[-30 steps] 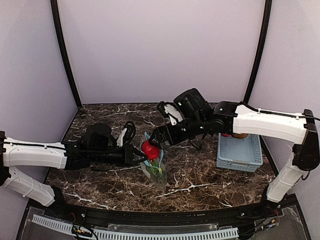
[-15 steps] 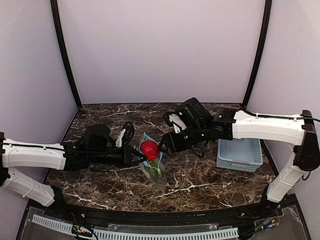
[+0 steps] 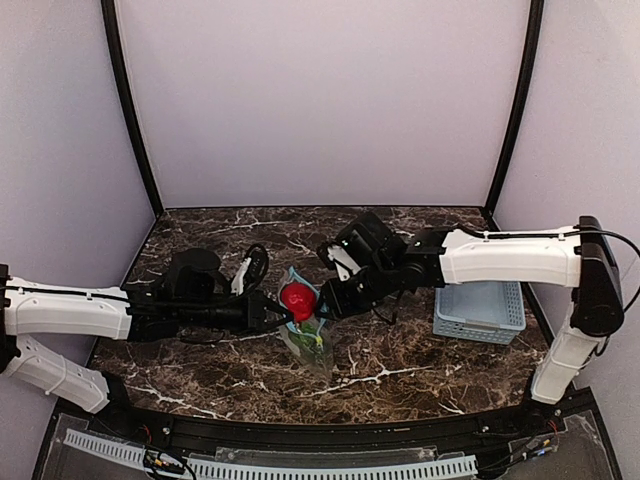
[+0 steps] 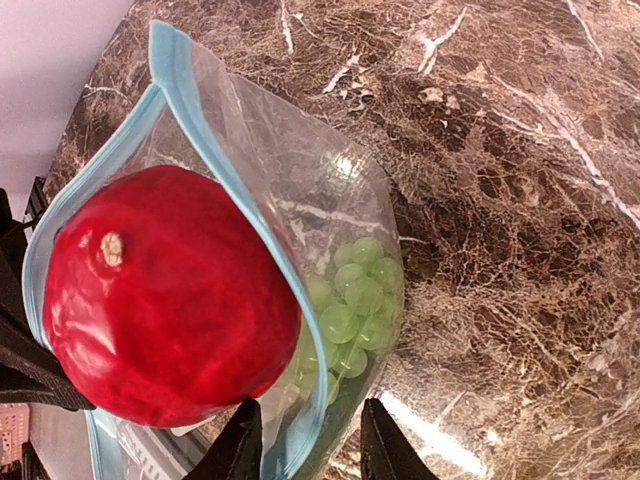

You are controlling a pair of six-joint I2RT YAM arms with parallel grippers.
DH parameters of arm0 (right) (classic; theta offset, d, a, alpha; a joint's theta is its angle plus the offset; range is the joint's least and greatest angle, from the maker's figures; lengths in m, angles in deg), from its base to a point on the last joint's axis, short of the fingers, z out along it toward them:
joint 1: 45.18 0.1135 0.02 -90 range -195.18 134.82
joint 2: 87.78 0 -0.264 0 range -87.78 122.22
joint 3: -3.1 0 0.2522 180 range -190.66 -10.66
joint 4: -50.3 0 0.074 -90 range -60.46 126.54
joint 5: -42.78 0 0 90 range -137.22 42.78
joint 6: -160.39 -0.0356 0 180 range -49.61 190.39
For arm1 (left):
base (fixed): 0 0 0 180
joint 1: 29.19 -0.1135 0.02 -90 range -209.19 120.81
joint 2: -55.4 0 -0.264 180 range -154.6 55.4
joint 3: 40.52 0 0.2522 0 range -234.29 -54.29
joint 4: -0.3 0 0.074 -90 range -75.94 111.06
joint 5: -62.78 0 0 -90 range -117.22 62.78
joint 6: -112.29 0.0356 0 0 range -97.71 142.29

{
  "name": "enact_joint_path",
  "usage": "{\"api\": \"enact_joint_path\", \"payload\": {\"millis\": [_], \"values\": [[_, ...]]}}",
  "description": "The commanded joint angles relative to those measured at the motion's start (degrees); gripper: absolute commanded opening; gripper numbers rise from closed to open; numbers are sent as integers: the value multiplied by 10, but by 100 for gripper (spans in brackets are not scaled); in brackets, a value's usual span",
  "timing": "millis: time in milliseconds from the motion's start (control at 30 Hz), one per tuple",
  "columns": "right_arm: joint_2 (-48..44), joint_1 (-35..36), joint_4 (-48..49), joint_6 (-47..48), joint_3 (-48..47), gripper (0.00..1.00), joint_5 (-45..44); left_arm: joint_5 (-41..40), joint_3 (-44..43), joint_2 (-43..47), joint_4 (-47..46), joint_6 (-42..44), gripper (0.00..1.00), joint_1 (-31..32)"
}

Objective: Place the food in the zip-top bag and seal the zipper
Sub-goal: Adjust the zipper food storage bag at the center of the board.

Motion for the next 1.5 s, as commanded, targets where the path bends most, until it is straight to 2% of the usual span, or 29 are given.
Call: {"api": "enact_joint_path", "payload": {"millis": [0, 200, 333, 533, 833, 1133, 1200, 1333, 1400, 1467], "values": [[10, -1, 15, -2, -22, 28, 10, -5, 11, 19, 1, 0, 1, -2], [-11, 2, 24, -4, -21, 0, 4, -29, 12, 32, 31, 1, 1, -3], [-41, 17, 21, 4, -33, 0, -16, -68, -20, 48, 106, 24, 1, -3], [-71, 26, 18, -3, -31, 0, -27, -88, -56, 62, 158, 50, 1, -3], [-54, 30, 68, -28, 5, 0, 13, -84, -54, 38, 150, 37, 1, -3], [-45, 32, 70, -29, 7, 1, 3, -85, -52, 24, 151, 35, 1, -3], [-48, 33, 60, -25, 2, 11, -3, -80, -50, 20, 148, 36, 1, -3], [-57, 44, 25, -7, -23, 53, -39, -72, -43, 14, 137, 35, 1, -3], [-60, 51, 7, -1, -42, 60, -59, -72, -39, 14, 134, 33, 1, -3], [-60, 57, -4, 5, -54, 60, -68, -73, -36, 15, 134, 33, 1, -3]]}}
